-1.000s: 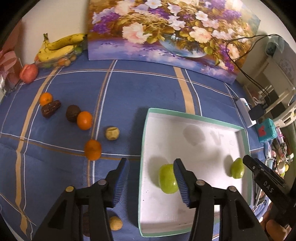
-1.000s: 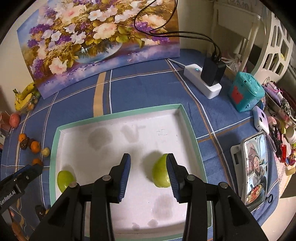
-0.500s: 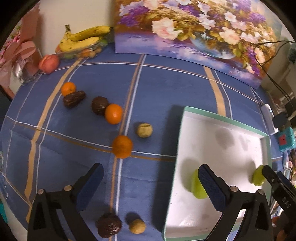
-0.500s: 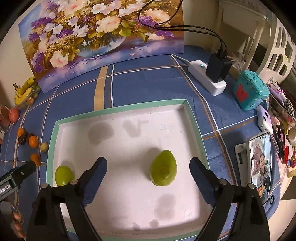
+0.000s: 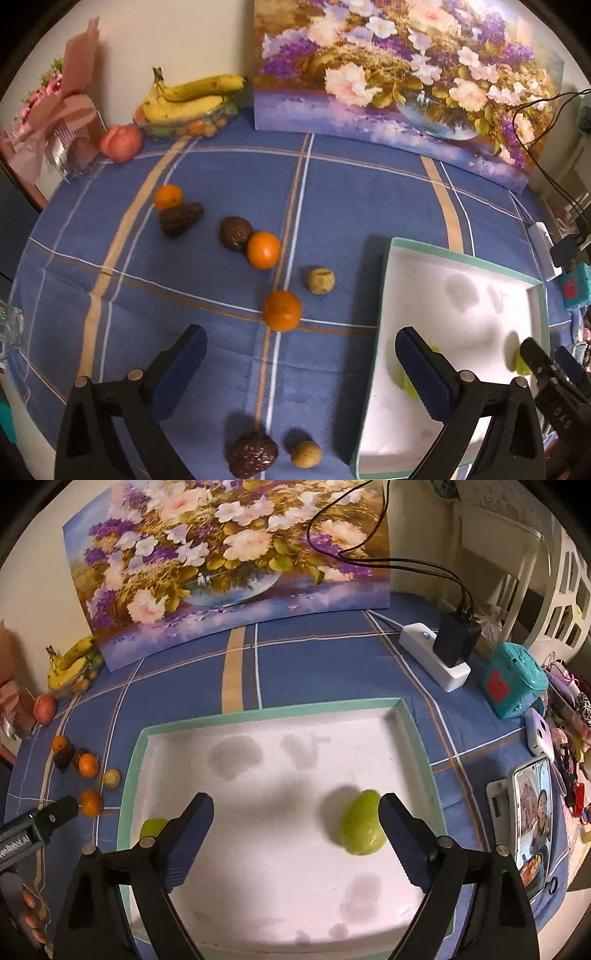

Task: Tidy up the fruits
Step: 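Move the right gripper back toward the small brown fruit on the cloth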

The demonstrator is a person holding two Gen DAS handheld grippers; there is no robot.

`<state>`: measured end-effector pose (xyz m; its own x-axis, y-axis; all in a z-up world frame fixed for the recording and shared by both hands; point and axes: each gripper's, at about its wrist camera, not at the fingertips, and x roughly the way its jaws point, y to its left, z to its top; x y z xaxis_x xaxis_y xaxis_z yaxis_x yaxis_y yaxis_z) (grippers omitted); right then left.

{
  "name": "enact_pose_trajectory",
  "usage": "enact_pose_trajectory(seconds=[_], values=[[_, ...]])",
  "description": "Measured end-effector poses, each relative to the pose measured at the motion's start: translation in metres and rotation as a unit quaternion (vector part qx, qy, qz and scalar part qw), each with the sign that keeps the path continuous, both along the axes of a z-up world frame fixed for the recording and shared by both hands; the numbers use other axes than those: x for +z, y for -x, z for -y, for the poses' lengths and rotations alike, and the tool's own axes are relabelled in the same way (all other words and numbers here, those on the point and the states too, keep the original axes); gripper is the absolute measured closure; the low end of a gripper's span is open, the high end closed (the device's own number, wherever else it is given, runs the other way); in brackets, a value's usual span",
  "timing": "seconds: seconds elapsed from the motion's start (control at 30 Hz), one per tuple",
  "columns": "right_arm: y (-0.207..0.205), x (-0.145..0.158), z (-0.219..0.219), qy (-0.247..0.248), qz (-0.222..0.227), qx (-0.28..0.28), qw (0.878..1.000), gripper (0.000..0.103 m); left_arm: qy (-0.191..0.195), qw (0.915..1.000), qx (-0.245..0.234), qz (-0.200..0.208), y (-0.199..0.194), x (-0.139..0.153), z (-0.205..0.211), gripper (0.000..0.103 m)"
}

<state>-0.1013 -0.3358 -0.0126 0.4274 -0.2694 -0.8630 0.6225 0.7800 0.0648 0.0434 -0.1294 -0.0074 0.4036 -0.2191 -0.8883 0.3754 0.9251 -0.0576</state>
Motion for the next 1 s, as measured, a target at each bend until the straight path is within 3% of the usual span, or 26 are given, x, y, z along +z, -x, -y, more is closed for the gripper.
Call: enact_pose_trajectory(seconds=[0.13, 0.3, 0.47, 0.73, 1.0], values=[[-0.002, -0.002, -0.009, 0.016, -0.018, -0.004, 1.0, 0.012, 0.003, 0.9999, 0.002, 0.014, 0.001, 0.006, -0.007, 0.0], [0.011, 0.007, -0.012, 0.028, -0.002, -0.046, 0.999, 0.012, -0.046, 0.9984, 0.023, 0.025, 0.003, 0.007, -0.014, 0.0], [0.016, 0.008, -0.019, 0.015, -0.006, -0.051, 0.999, 0.012, -0.026, 0.9995, 0.013, 0.01, 0.005, 0.009, -0.027, 0.0], [0.005, 0.016, -0.06, -0.018, 0.016, -0.002, 1.0, 0.012, 0.003, 0.9994, 0.023, 0.027, 0.003, 0.021, -0.072, 0.0], [-0.015, 0.025, -0.115, -0.032, 0.048, 0.073, 0.996, 0.012, 0.028, 0.9973, 0.067, 0.009, 0.001, 0.016, -0.122, 0.0]])
